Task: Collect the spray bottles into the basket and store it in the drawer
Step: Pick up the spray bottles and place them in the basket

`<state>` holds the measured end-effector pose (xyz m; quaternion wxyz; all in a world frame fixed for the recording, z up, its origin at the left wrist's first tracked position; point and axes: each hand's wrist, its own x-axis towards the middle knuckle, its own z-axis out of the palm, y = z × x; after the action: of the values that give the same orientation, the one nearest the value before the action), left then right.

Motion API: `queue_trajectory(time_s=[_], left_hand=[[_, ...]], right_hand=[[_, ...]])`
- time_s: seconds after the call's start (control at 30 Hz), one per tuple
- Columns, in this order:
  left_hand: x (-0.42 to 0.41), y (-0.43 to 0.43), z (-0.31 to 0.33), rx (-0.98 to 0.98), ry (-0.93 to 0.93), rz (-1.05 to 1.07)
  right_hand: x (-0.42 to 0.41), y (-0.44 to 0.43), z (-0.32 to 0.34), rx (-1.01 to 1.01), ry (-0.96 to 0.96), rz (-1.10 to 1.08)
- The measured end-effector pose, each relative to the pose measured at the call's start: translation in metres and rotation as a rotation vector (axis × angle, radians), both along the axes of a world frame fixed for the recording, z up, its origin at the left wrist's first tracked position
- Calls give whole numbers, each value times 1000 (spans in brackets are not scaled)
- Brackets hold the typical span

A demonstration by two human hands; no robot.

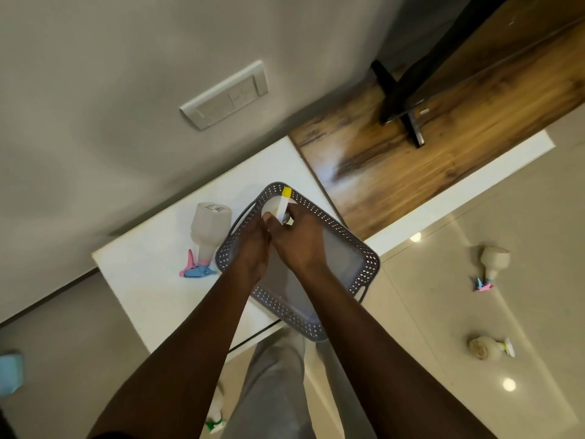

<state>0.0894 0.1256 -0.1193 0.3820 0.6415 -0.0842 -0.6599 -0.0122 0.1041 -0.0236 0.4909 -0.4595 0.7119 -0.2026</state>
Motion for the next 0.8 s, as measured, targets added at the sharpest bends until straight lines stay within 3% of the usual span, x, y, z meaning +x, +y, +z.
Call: queue_trajectory(time_s=[0.47,0.67,0.8], left_hand=[[10,-3,7,88,25,1],[59,40,34,141,-342,87],[106,86,43,230,-469,267]], right_hand=[[1,3,-4,26,-64,-14],[-16,52,7,189,45,2],[4,84,14,249,26,216]])
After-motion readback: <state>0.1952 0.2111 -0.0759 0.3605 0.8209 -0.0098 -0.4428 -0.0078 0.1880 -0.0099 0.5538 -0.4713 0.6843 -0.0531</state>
